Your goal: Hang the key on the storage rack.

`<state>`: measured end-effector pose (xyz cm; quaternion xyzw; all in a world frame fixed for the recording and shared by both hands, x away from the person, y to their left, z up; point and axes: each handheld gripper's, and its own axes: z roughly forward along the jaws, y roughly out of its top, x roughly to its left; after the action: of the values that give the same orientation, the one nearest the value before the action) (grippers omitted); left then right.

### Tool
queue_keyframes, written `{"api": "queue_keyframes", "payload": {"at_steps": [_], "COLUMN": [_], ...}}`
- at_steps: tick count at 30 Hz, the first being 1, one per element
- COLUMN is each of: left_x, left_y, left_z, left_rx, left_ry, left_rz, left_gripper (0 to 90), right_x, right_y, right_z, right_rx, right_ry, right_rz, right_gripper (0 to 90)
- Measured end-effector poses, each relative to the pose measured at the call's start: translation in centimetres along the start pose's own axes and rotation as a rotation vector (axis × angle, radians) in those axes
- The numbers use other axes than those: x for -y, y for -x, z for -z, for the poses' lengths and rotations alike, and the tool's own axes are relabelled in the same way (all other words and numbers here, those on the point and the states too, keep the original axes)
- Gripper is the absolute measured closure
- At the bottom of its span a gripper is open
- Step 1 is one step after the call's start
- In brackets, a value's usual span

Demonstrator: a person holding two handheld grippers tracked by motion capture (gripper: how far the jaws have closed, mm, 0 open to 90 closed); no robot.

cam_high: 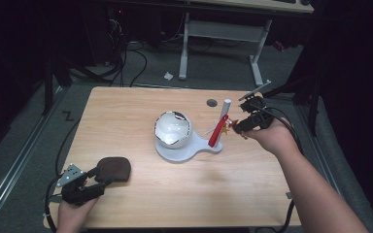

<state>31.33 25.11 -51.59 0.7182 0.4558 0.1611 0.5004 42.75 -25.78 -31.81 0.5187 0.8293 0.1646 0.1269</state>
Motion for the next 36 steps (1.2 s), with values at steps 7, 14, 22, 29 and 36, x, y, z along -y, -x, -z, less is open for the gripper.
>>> {"api": "queue_keyframes", "payload": {"at_steps": [7, 14, 22, 29, 36], "left_x": [0.0, -0.1, -0.2, -0.4, -0.6], "left_y": [0.0, -0.1, -1.0, -1.0, -1.1], "left_z": [0.0, 0.0, 0.0, 0.2, 0.6], "left_rx": [-0.002, -0.013, -0.063, -0.056, -0.068], "left_ry": [-0.004, -0.009, -0.054, -0.033, -0.018], "left_rz": [-0.002, 0.008, 0.039, 0.019, 0.001], "left_gripper": [31.3, 31.9, 33.2, 31.4, 31.7], "right_x": [0.7, 2.9, 6.2, 10.1, 14.0], "right_y": [0.0, -0.2, -1.2, -1.7, -2.0], "right_z": [0.8, 1.3, -0.7, -3.8, -7.2], "right_rx": [-0.001, -0.006, 0.012, 0.019, 0.044], "right_ry": [0.024, 0.059, 0.098, 0.142, 0.162], "right_rz": [-0.004, -0.009, 0.022, 0.005, 0.011], "right_gripper": [57.8, 58.0, 51.8, 50.8, 51.0]}}
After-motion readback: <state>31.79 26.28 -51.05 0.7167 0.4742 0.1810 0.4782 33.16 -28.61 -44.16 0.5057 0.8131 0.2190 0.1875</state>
